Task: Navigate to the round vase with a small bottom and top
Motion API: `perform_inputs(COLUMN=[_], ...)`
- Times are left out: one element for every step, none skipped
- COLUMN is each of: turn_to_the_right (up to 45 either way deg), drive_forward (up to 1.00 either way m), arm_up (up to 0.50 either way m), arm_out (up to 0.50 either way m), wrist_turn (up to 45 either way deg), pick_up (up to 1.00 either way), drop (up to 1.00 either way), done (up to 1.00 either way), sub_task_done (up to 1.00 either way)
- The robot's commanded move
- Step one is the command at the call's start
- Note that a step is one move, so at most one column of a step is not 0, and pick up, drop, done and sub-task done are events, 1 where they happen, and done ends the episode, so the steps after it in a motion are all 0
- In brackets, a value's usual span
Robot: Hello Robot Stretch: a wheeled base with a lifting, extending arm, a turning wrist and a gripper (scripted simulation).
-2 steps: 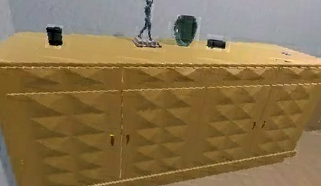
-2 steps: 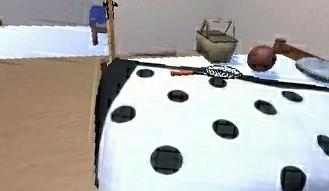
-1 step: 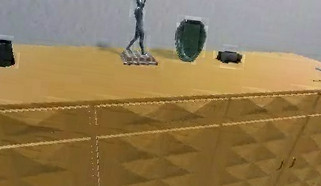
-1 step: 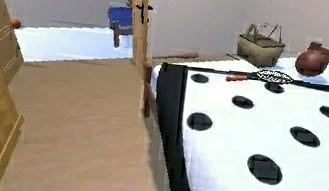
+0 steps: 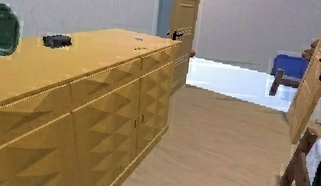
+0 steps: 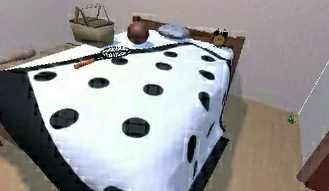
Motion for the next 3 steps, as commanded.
perform_inputs(turn_to_the_right=[9.0, 0.0, 0.0], drive_forward=[0.0, 1.0, 1.0], arm_up=[0.0, 0.0, 0.0], arm_out=[0.0, 0.0, 0.0], wrist_turn=[0.0, 0.0, 0.0], pick_up=[0.0, 0.0, 0.0], drop=[0.0, 0.0, 0.0], done=[0.0, 0.0, 0.0], sub_task_done=[0.0, 0.0, 0.0])
